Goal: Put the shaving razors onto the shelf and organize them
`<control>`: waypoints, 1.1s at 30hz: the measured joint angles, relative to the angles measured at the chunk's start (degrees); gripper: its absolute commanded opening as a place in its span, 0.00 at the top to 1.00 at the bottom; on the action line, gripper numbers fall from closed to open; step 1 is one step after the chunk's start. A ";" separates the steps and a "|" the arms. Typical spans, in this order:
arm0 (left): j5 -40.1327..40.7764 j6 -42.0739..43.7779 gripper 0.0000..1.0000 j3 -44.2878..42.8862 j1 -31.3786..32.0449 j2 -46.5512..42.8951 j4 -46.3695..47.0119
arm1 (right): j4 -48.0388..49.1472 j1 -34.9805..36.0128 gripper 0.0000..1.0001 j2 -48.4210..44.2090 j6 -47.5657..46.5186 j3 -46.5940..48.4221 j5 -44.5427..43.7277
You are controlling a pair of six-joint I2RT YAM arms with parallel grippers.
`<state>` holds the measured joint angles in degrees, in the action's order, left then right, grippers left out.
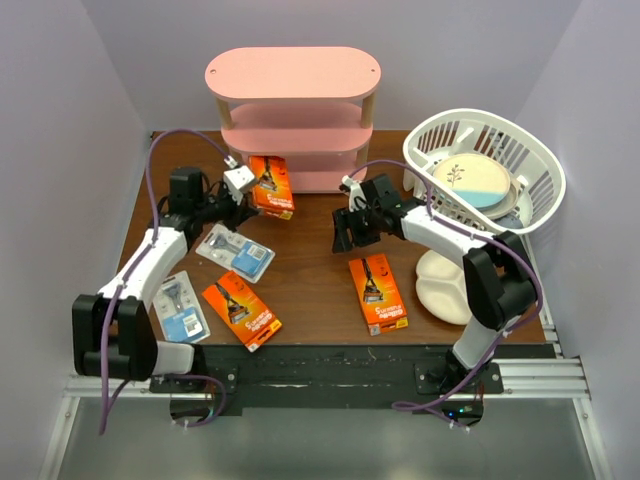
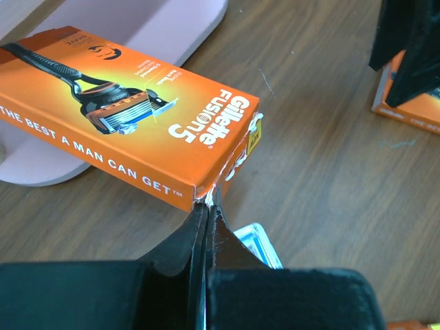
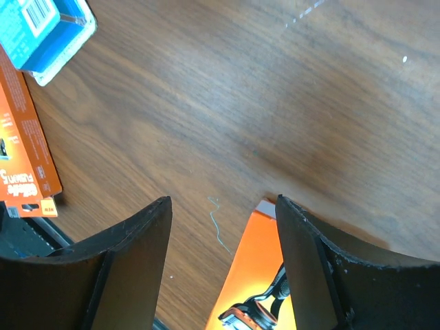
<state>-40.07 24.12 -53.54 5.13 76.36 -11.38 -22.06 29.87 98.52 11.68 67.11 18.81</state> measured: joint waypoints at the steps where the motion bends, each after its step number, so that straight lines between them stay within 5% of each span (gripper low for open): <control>1: -0.52 -0.79 1.00 -0.02 -0.44 1.36 1.36 | -0.07 0.00 0.34 0.11 -0.15 0.37 -0.04; 16: -6.56 -7.69 1.00 -6.91 -7.06 22.49 10.29 | -0.28 -0.70 0.33 0.15 -1.79 1.55 -0.31; 33: -6.99 -14.69 1.00 -28.26 -11.06 41.62 2.27 | -0.37 -0.70 0.32 0.22 -2.56 1.70 -0.31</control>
<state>-47.07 9.43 -81.80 -5.93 117.97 -9.10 -22.44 29.17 98.74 9.13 68.82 18.50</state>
